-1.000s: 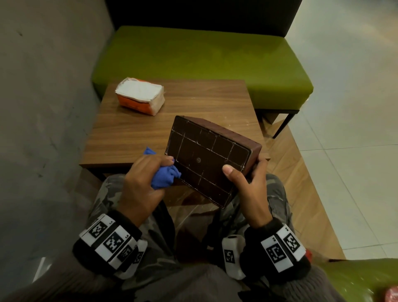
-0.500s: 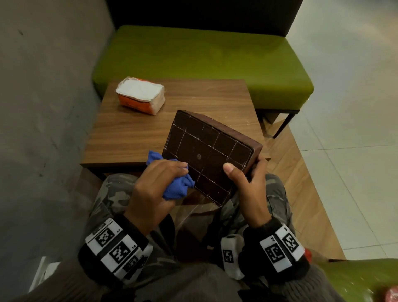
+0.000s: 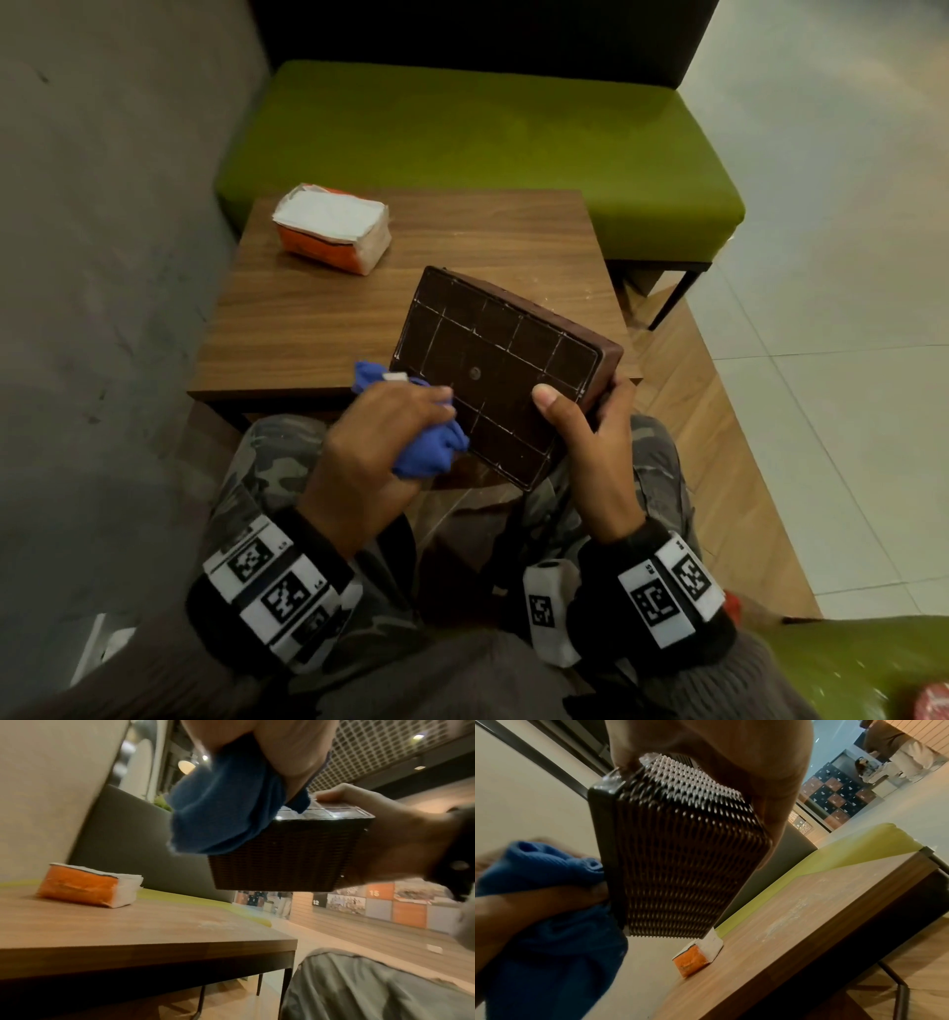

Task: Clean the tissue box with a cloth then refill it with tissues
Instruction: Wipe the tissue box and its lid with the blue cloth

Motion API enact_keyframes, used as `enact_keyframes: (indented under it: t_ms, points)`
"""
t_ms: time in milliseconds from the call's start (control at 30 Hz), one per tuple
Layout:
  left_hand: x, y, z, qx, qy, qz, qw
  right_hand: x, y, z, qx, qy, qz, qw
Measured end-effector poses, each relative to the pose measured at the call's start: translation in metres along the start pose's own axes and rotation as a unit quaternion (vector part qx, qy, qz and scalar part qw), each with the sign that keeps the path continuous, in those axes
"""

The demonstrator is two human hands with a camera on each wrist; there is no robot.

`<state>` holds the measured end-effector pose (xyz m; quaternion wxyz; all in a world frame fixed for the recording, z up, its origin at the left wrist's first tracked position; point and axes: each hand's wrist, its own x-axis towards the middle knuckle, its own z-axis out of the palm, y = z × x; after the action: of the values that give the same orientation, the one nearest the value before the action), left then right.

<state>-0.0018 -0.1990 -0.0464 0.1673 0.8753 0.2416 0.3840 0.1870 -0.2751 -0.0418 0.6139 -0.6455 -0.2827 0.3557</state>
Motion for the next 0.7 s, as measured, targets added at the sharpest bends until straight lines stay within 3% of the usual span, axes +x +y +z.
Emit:
enact_keyframes:
  t_ms: [33,100,167,233,333,467,533,600,700]
  points:
    - [-0.001,0.000,0.001,0.004,-0.020,0.015,1.000,0.000,-0.001,0.000,0.005,-0.004,0.006,1.000]
    - [0.010,-0.004,-0.002,-0.028,-0.005,-0.075,0.997,0.001,-0.001,-0.001,0.027,-0.017,0.020,0.999]
    - [0.025,-0.013,-0.007,-0.069,0.093,-0.207,0.972,0.002,-0.002,-0.004,0.052,-0.023,0.036,0.998]
    - [0.044,-0.014,-0.009,-0.099,0.146,-0.247,0.953,0.002,-0.003,-0.002,0.046,-0.029,0.033,0.998]
    - [0.066,0.013,0.002,-0.134,0.098,-0.198,0.966,0.004,0.002,0.010,-0.028,-0.029,0.024,0.999]
    - [0.071,0.040,0.020,-0.156,-0.049,-0.026,0.986,0.009,0.008,0.019,-0.110,-0.022,0.024,0.993]
    - [0.069,0.027,0.019,-0.121,-0.103,0.016,0.987,0.010,0.006,0.015,-0.120,-0.024,0.014,0.992]
    - [0.070,0.007,0.014,-0.098,-0.106,-0.020,0.989,0.006,0.002,0.011,-0.104,-0.036,0.014,0.994]
    - [0.075,-0.021,0.005,-0.125,0.001,-0.162,0.979,0.003,0.000,0.006,-0.061,-0.021,0.015,0.998]
